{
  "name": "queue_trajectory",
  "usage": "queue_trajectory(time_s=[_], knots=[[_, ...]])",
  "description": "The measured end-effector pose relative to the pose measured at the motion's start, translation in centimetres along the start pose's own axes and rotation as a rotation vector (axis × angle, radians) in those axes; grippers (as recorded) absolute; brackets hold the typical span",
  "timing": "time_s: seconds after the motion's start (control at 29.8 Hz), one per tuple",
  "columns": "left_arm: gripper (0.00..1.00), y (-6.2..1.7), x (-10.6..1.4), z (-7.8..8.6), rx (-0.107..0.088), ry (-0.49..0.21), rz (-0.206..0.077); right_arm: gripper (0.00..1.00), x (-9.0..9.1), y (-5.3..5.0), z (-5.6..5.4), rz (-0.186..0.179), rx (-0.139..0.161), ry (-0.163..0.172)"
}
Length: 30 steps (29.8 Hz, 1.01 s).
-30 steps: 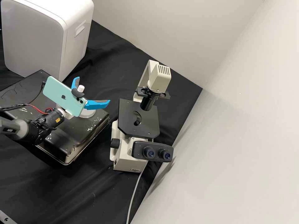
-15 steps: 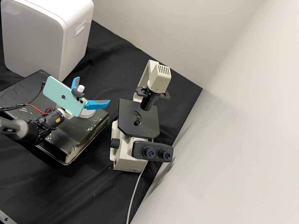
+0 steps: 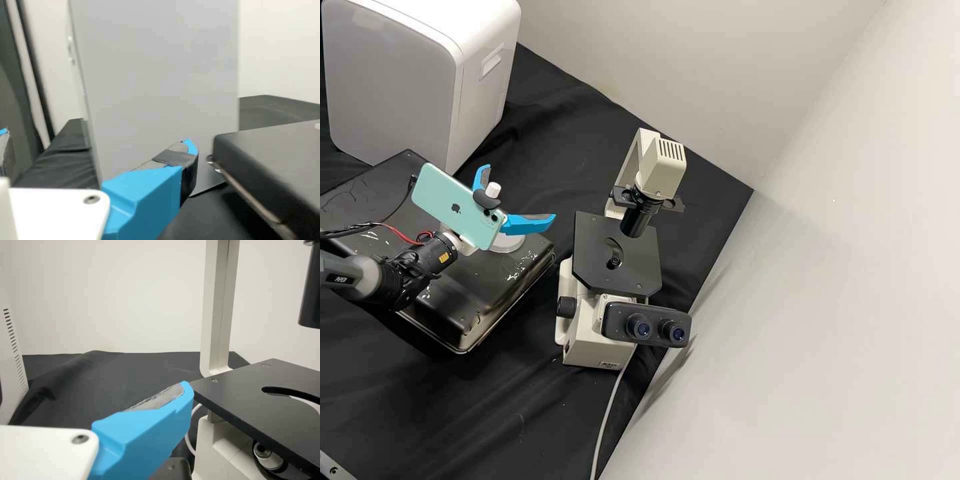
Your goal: Place the petri dish on the microscope
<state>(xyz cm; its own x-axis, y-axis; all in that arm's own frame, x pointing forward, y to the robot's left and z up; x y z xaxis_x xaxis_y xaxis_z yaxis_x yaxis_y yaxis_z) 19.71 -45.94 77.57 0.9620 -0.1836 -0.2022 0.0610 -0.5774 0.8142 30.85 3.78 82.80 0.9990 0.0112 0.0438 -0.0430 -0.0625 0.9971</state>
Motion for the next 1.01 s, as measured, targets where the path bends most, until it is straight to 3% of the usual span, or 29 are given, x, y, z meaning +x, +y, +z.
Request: queue_trajectory(time_s=[0.17, 0.3, 0.6, 0.77, 0.87, 1.01], knots=[[1.0, -0.59, -1.0, 1.3, -0.002, -0.062, -0.021, 1.0, 0.0, 0.0, 0.0, 0.0, 0.0, 0.0], [1.0, -0.39, -2.0, 2.6, 0.001, -0.127, -0.003, 1.0, 0.0, 0.0, 0.0, 0.0, 0.0, 0.0], [1.0, 0.29, -2.8, 5.0, 0.083, -0.213, 0.059, 1.0, 0.0, 0.0, 0.0, 0.0, 0.0, 0.0], [1.0, 0.48, -3.3, 6.1, 0.153, -0.273, 0.084, 1.0, 0.0, 0.0, 0.0, 0.0, 0.0, 0.0], [1.0, 0.52, -3.4, 6.4, 0.168, -0.289, 0.093, 1.0, 0.0, 0.0, 0.0, 0.0, 0.0, 0.0], [1.0, 0.49, -3.4, 6.4, 0.168, -0.29, 0.092, 1.0, 0.0, 0.0, 0.0, 0.0, 0.0, 0.0]])
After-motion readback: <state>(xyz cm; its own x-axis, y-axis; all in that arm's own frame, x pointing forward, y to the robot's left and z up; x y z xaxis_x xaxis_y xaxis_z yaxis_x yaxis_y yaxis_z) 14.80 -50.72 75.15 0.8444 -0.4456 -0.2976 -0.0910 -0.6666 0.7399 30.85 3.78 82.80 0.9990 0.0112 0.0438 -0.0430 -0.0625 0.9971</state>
